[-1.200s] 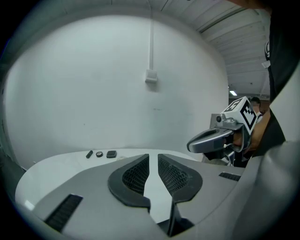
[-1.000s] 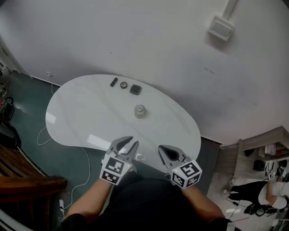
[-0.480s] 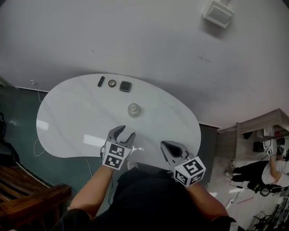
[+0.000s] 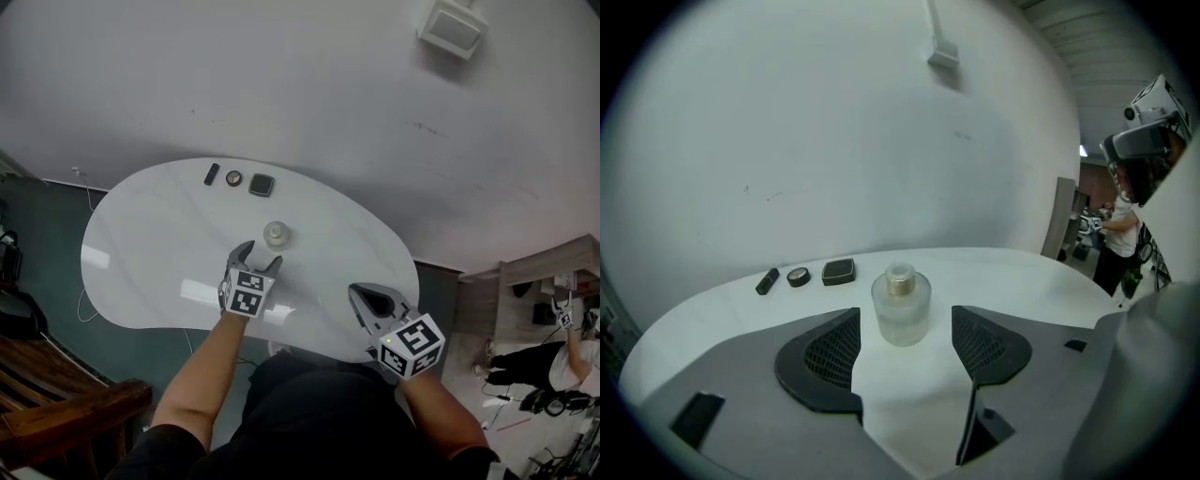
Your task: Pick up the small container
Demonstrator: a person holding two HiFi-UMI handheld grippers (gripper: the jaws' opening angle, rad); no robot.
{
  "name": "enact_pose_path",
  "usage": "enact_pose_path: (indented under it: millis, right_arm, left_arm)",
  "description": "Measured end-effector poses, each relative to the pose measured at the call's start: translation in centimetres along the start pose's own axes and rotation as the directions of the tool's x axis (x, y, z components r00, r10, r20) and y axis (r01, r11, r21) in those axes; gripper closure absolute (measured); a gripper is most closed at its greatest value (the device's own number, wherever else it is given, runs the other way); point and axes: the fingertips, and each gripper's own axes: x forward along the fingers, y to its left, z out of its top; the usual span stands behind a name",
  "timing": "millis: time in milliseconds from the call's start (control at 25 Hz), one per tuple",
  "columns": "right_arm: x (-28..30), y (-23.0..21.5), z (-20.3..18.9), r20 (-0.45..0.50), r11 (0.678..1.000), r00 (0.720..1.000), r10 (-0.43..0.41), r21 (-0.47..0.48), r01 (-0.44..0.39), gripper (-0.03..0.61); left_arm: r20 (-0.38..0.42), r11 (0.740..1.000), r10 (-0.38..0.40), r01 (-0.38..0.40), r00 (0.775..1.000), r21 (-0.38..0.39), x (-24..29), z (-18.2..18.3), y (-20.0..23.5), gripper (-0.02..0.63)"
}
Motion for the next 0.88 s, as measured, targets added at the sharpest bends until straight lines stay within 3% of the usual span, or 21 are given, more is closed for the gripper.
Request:
enact_pose_path:
  millis: [160, 320, 640, 880]
  right_arm:
    - [-0.8, -0.9, -0.5, -0.002, 0.999, 1.0, -0.019, 0.033, 0.019, 0.581]
    - [-1.4, -1.8, -1.2, -0.009, 0.998, 0.999, -0.043, 0.055, 0.043, 0.581]
    - [-2.3, -2.8, -2.5, -0.042, 0.991, 0.994, -0.099, 0.083, 0.102, 0.581]
    - [-2.5, -1.9, -4.1, -0.081, 0.991, 0.992, -0.093, 0.088, 0.1, 0.581]
  left_arm:
    - [-0.046, 1.0, 0.006, -0.005, 0.999, 0.02, 2.6, -0.7, 0.7, 0.281]
    - [-0.042, 0.997, -0.006, 0.009, 0.999, 0.07, 4.8, -0.3, 0.9, 0.279]
    - [-0.031, 0.996, -0.036, 0.039, 0.999, 0.08, 8.2, 0.4, 0.7, 0.268]
    - [-0.019, 0.997, -0.038, 0.039, 0.999, 0.061, 9.9, 0.7, 0.8, 0.264]
